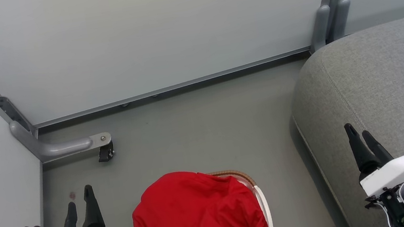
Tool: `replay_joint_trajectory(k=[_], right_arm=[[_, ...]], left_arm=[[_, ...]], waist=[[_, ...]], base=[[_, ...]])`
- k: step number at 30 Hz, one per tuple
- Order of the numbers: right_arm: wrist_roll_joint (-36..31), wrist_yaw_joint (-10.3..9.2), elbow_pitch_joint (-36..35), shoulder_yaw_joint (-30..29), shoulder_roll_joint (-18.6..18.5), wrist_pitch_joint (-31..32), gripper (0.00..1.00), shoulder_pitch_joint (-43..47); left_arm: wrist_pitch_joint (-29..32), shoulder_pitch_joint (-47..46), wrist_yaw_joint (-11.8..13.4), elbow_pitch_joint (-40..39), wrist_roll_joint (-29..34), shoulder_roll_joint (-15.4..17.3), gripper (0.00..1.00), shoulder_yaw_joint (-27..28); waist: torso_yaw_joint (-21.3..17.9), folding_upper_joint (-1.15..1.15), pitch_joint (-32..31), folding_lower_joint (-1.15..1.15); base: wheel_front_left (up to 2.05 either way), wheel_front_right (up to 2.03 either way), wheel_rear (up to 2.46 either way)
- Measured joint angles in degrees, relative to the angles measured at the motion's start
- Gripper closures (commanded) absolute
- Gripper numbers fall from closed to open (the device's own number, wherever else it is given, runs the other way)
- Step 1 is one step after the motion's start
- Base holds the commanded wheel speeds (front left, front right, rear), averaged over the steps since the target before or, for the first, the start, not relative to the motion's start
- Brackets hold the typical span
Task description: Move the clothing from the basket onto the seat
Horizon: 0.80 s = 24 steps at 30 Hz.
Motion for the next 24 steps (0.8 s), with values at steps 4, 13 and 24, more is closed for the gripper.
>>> replay_joint_trajectory(k=[4,13,24], right_arm=[[-2.96,0.00,0.05,0.10,0.11,-0.71,0.00,-0.14],[-9.83,0.00,0.34,0.96,0.45,-2.18,0.00,-0.15],[-17.74,0.01,0.41,1.47,0.69,-4.03,0.00,-1.07]], left_arm=[[-0.71,-0.01,0.56,0.38,3.07,0.16,0.00,-0.82],[-2.24,0.01,1.76,1.05,9.22,0.49,0.00,-2.03],[-4.01,-0.07,3.04,1.41,16.38,0.79,0.00,-3.12]], waist=[[0.00,0.00,-0.02,0.00],[-0.20,0.00,0.11,0.00],[-0.29,0.00,0.12,0.00]], base=[[0.00,0.00,0.00],[0.00,0.00,0.00],[0.00,0.00,0.00]])
